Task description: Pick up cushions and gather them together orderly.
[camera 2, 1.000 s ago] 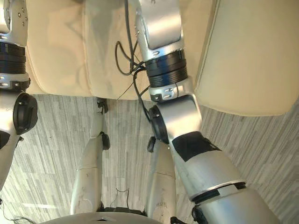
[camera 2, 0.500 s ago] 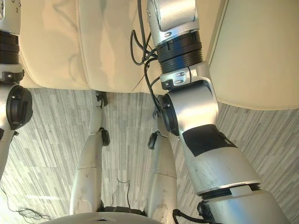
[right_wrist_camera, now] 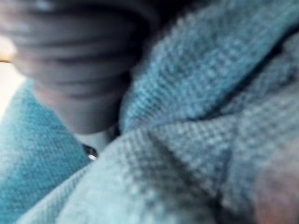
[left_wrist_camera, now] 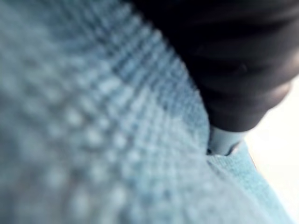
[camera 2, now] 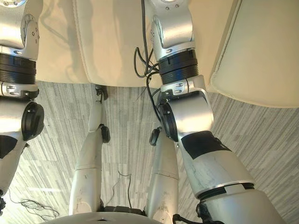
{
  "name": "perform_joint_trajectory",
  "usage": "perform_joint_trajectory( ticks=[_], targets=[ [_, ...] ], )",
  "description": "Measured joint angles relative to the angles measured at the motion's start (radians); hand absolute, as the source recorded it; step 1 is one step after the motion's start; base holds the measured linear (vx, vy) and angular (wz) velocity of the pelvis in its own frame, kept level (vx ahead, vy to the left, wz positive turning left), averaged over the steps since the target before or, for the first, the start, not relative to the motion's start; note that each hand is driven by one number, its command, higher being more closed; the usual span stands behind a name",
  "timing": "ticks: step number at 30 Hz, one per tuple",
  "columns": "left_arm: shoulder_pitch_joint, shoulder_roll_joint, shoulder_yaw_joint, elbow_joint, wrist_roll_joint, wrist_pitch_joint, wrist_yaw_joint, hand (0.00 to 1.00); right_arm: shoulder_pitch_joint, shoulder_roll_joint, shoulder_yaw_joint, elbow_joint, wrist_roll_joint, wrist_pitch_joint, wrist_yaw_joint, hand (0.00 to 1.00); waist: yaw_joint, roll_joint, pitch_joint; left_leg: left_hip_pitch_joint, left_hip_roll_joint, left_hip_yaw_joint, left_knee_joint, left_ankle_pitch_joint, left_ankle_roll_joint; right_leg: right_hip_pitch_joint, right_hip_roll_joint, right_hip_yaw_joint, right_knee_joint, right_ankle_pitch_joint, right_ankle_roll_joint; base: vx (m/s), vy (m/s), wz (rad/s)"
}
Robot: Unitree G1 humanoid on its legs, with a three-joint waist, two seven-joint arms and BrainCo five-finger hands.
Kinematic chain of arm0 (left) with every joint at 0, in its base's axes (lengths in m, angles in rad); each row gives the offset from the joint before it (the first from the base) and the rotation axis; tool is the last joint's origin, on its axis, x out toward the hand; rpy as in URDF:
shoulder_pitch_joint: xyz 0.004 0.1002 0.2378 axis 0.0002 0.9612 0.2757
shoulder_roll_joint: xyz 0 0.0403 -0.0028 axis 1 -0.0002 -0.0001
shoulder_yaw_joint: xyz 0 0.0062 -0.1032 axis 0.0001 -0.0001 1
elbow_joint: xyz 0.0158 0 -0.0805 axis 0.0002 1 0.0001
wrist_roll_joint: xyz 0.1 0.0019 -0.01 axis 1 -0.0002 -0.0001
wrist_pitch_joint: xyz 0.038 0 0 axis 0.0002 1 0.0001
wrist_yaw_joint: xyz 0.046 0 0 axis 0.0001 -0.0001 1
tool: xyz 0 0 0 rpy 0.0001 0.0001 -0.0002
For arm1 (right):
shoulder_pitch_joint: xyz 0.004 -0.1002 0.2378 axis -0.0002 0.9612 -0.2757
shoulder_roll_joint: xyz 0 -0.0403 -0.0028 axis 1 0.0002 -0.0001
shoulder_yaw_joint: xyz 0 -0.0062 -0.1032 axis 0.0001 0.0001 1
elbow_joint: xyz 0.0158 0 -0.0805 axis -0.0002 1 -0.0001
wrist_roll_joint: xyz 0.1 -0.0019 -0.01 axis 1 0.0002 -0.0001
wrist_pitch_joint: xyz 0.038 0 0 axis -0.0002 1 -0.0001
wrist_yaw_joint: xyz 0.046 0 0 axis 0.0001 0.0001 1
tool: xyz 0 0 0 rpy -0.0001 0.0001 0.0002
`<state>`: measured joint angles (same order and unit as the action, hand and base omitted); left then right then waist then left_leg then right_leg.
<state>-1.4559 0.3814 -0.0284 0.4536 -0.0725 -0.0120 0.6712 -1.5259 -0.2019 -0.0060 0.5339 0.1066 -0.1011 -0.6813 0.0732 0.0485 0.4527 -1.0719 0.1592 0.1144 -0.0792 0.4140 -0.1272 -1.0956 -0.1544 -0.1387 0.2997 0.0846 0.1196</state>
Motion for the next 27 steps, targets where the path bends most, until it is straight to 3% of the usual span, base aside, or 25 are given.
perform_joint_trajectory(
  ticks=[4,10,15,27],
  targets=[
    [0.010,-0.026,-0.004,-0.062,0.000,0.000,0.020,1.00,0.002,0.003,-0.032,-0.020,0.006,-0.001,-0.022,1.00,-0.001,0.000,0.000,0.005,-0.001,0.002,0.000,0.000,0.001,0.000,-0.001,0.004,0.006,0.000,0.000,0.07,-0.027,0.01],
    [0.037,-0.072,-0.047,-0.154,0.010,0.000,0.071,1.00,0.055,0.033,-0.093,-0.174,0.012,-0.004,-0.119,1.00,-0.004,0.000,0.000,0.043,-0.005,0.013,0.000,0.002,0.002,0.021,-0.005,0.019,0.024,-0.006,-0.001,0.06,-0.040,0.01],
    [0.035,-0.091,-0.095,-0.250,0.017,0.000,0.116,1.00,0.066,0.044,-0.117,-0.327,-0.007,-0.004,-0.218,1.00,-0.027,0.000,0.000,0.061,-0.003,0.017,0.000,0.002,0.002,0.033,-0.002,0.023,0.031,-0.008,-0.001,0.03,-0.064,-0.01],
    [-0.055,-0.103,-0.151,-0.373,0.099,-0.004,0.177,1.00,0.064,0.080,-0.121,-0.712,-0.234,-0.004,-0.312,1.00,-0.041,-0.001,-0.003,0.106,0.000,0.024,0.000,0.000,0.000,0.082,0.005,0.041,-0.001,-0.005,0.000,0.02,-0.070,-0.03]
  ],
)
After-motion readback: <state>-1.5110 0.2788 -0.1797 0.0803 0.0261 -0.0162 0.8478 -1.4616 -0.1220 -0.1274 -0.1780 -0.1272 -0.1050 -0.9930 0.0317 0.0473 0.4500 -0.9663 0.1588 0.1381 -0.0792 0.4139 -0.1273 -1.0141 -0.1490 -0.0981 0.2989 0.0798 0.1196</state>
